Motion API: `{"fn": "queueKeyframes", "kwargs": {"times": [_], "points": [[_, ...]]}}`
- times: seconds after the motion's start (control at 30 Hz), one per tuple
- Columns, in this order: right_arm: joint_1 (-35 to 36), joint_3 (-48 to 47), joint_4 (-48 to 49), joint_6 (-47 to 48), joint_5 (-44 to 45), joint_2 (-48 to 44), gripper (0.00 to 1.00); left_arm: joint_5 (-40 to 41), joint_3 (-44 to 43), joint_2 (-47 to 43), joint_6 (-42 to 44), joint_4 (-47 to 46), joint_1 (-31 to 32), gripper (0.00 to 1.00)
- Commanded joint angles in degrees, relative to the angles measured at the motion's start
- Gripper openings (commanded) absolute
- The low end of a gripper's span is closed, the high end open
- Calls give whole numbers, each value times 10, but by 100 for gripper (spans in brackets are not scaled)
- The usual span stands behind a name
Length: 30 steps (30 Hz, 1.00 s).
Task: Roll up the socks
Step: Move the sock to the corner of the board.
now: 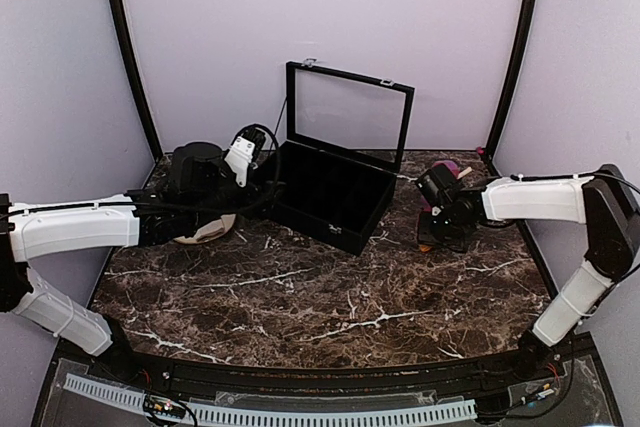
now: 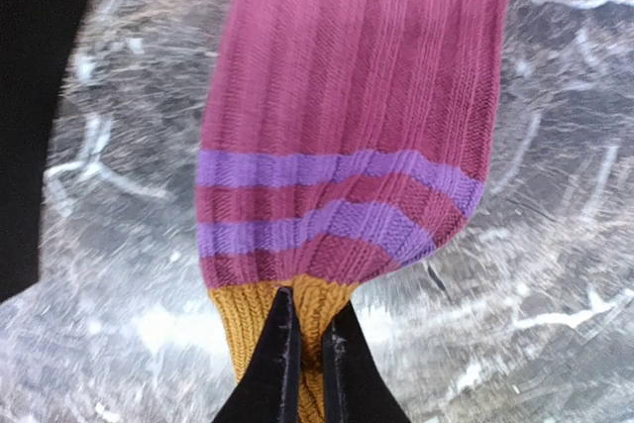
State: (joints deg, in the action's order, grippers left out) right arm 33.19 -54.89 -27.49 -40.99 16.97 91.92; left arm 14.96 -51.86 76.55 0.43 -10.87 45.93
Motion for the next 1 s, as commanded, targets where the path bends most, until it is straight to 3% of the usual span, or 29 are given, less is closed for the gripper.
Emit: {"fn": "queueKeyframes", "kwargs": {"times": [0.0,0.33,0.6,0.97], "points": [[18,-26,-67,11,21,-49,0,10,-12,-18,-7,-24,4,86],[98,1,-118,-56,-30,-91,0,0,0,-13,-23,-32,7,86],[246,71,-111,-193,-49,-109,0,-19,14,-19,-37,-9,18,86],[456,156,-95,-371,-86,-184,3,-4,-23,67,-35,12,132,84]]}}
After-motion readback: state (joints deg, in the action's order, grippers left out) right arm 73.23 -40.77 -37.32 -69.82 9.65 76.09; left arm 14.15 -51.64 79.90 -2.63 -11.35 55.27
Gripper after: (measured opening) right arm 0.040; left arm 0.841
